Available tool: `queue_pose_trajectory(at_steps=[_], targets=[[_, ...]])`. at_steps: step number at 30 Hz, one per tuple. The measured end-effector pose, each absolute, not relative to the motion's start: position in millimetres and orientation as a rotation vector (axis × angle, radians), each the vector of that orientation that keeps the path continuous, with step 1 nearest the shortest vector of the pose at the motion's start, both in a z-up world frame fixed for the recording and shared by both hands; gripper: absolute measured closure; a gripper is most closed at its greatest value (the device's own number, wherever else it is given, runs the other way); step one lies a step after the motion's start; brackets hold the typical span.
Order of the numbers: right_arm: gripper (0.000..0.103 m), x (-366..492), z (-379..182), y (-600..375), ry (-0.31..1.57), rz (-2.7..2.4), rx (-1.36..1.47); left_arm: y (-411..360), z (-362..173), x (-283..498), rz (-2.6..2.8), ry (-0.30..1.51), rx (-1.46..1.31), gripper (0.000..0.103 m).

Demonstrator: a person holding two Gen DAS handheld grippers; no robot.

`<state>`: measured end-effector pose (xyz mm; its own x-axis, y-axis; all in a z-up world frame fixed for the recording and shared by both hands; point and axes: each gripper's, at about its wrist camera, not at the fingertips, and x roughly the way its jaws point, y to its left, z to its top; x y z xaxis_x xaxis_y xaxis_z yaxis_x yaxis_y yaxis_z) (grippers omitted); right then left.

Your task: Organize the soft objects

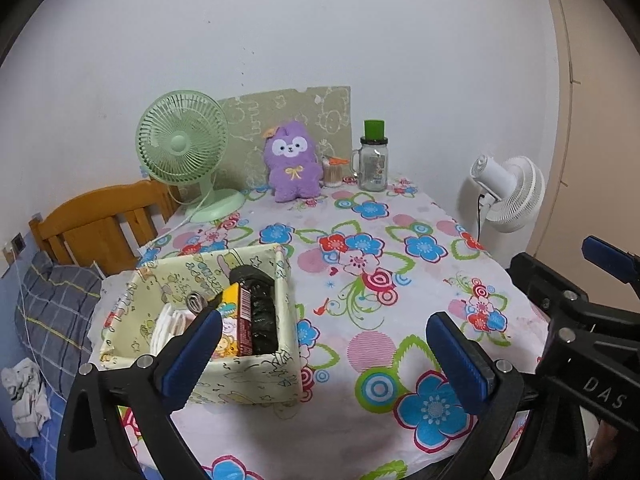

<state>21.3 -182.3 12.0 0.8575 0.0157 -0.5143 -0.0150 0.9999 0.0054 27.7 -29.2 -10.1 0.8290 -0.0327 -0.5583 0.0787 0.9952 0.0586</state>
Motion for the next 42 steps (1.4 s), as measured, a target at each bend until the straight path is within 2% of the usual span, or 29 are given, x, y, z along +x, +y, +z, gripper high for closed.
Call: queue_pose_trajectory(at_steps=[8, 42], targets=[[0.005, 12, 18, -189, 0.5, 0.019, 0.037, -18, -2, 20, -0.021, 0.554, 0.056, 0.0], [0.005, 16, 15, -188, 0.507, 0.013, 0.052, -5, -2, 21, -0.031, 0.548, 0.009, 0.0]])
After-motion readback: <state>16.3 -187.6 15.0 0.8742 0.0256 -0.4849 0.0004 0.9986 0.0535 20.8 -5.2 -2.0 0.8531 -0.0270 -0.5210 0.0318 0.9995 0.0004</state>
